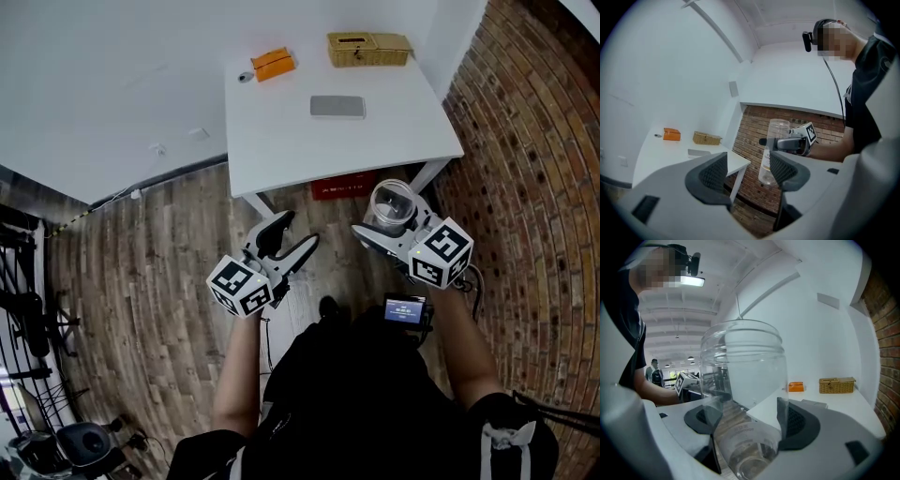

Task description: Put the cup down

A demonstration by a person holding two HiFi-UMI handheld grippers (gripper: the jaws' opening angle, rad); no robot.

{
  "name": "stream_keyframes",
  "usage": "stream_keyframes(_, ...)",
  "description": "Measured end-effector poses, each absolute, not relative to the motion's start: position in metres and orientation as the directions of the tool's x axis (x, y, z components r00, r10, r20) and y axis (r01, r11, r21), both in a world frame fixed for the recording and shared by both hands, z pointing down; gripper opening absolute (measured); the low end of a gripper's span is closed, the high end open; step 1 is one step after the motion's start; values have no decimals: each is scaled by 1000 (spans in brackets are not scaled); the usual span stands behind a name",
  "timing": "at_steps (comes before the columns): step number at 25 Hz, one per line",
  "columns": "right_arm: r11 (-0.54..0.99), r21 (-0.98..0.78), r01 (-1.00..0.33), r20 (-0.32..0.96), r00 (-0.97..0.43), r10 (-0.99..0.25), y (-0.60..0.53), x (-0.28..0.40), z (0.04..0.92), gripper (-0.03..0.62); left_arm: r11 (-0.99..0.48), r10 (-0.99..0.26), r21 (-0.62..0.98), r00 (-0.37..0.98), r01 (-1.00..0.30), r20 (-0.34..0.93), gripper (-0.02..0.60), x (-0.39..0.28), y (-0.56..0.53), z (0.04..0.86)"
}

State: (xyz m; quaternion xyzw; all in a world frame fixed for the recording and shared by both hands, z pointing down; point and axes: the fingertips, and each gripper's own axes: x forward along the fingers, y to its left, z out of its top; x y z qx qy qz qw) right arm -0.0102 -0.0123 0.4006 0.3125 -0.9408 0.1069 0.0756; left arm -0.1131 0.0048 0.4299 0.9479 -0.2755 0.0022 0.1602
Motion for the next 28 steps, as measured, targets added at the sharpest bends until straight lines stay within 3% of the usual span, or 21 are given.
stream_keyframes(11, 777, -187, -601, 226, -796, -561, -61, -10, 418, 376, -777, -530, 331, 840, -535, 115, 273, -115, -39, 447)
stream_keyframes(28, 851, -210, -481, 161, -876, -455, -222, -4, 408, 376, -724, -604, 299, 781, -621, 161, 273, -92, -183, 433)
